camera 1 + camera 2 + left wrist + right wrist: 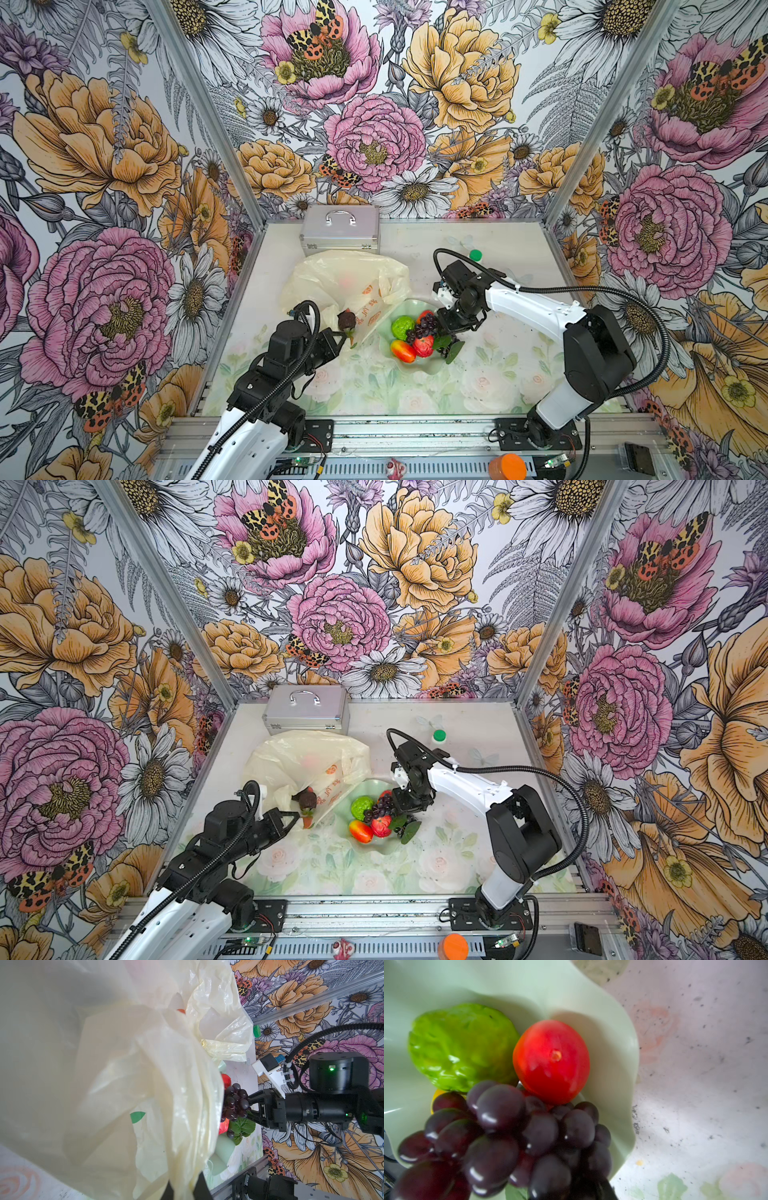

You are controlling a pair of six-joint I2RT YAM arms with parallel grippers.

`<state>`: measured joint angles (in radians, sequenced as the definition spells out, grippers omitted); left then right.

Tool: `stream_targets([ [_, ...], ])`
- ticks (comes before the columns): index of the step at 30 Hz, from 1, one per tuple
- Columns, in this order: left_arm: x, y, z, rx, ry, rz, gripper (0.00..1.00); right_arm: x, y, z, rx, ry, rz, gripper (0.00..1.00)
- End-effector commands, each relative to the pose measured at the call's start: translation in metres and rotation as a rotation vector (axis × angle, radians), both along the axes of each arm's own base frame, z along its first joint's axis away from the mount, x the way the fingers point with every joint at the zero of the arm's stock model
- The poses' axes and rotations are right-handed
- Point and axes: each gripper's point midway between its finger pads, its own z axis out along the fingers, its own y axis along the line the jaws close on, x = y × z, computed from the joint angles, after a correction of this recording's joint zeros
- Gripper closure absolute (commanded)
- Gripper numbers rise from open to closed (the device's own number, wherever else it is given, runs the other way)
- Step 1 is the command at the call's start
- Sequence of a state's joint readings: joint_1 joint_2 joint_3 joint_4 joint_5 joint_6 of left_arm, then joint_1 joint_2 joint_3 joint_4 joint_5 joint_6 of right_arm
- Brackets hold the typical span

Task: Place the fruits into the plastic bag
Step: 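Lower the right gripper onto the purple grape bunch and close on it, then lift the grape bunch with the right gripper toward the bag mouth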

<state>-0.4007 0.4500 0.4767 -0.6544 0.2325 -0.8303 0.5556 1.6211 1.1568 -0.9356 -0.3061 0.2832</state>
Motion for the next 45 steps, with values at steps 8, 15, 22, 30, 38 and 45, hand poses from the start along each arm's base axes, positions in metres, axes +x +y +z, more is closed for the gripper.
stream_targets([
  [8,0.004,0.003,0.002,0.008,-0.019,0.008,1.0,0.005,0.004,0.042,0.034,-0.213,-0.032,0.81],
  [15,0.003,0.002,0.003,0.002,-0.023,0.0,1.0,0.001,0.004,0.075,0.069,-0.319,-0.051,0.82],
  [22,0.002,0.0,0.004,-0.003,-0.028,-0.008,1.0,-0.002,0.01,0.12,0.152,-0.415,-0.076,0.83],
  [30,0.001,-0.001,0.006,-0.008,-0.033,-0.013,1.0,0.006,0.03,0.178,0.262,-0.507,-0.083,0.83],
  [38,0.0,-0.001,0.007,-0.011,-0.042,-0.014,1.0,0.019,0.06,0.229,0.356,-0.566,-0.053,0.83],
  [45,0.0,0.0,0.008,-0.012,-0.048,-0.011,1.0,0.035,0.101,0.23,0.379,-0.54,0.028,0.83],
])
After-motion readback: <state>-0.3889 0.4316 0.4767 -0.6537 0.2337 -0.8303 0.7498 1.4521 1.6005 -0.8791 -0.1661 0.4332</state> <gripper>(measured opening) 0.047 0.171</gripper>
